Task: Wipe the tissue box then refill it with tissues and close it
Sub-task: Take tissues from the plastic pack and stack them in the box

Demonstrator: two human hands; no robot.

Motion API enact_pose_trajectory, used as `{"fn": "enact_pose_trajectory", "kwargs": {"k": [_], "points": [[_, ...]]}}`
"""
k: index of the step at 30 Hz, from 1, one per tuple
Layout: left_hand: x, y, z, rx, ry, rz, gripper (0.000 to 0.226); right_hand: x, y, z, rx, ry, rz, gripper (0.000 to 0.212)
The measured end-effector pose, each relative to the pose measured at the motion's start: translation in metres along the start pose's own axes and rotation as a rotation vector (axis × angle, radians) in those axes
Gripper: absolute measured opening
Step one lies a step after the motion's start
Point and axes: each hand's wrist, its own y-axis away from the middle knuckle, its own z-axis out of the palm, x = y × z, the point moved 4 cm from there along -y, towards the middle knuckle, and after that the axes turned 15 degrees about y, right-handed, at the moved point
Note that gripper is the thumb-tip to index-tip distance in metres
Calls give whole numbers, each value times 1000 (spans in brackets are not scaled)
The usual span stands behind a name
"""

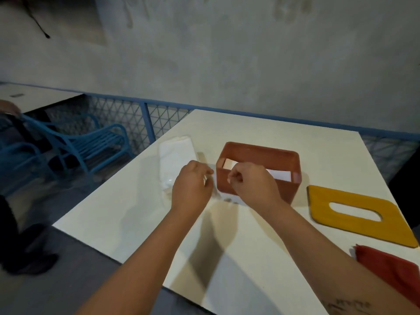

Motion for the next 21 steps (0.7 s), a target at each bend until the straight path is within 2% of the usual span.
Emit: {"fn": "enact_pose_trajectory", "kwargs": {"k": [4, 9, 17, 21], "points": [[-25, 26, -21, 111, -28, -5, 14, -19, 6, 15, 32, 0, -106, 17], [-57, 47, -38, 285, -84, -31, 24, -38, 7, 39, 67, 71, -211, 13], [-89, 45, -36, 149, -210, 15, 31, -60, -3, 69, 21, 197, -340, 30], [-95, 32, -37, 77, -64, -37, 47, -68, -13, 68, 9, 168, -379, 38]]}}
